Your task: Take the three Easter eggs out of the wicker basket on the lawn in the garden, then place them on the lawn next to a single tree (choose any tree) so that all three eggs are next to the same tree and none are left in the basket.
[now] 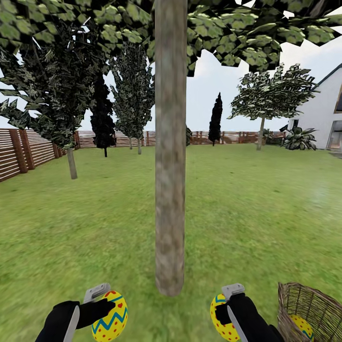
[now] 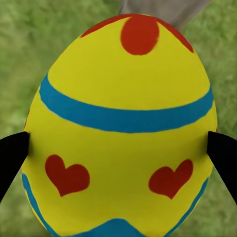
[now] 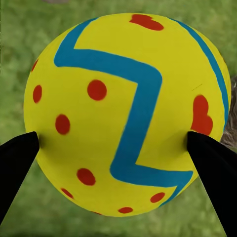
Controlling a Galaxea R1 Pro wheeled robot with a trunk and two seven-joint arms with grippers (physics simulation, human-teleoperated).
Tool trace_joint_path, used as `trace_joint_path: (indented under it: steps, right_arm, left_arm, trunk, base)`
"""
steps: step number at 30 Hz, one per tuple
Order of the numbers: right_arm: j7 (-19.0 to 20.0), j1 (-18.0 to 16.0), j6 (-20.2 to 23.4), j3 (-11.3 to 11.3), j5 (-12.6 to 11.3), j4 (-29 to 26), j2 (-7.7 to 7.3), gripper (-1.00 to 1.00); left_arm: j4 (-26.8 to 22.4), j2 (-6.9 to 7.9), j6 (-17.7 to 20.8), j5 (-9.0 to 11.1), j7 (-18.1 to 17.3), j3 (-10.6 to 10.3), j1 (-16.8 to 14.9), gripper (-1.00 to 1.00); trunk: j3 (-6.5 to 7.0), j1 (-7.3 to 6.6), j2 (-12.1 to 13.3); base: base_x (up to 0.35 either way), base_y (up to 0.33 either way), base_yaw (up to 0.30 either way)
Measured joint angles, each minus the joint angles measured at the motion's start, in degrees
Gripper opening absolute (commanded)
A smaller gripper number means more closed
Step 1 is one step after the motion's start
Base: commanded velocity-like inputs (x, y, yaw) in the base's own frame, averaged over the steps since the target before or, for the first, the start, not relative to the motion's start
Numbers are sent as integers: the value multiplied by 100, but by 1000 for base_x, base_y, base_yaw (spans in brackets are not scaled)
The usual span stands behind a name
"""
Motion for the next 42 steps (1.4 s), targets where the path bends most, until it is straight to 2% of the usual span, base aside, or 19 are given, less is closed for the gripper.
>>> trace_joint_path:
  steps: [42]
  right_arm:
    - [2, 0, 3, 20, 1, -48, 2, -100]
  left_arm:
    - [85, 0, 0, 0, 0, -9, 0, -100]
  trunk:
    - [-754, 923, -1685]
  base:
    - [0, 0, 0]
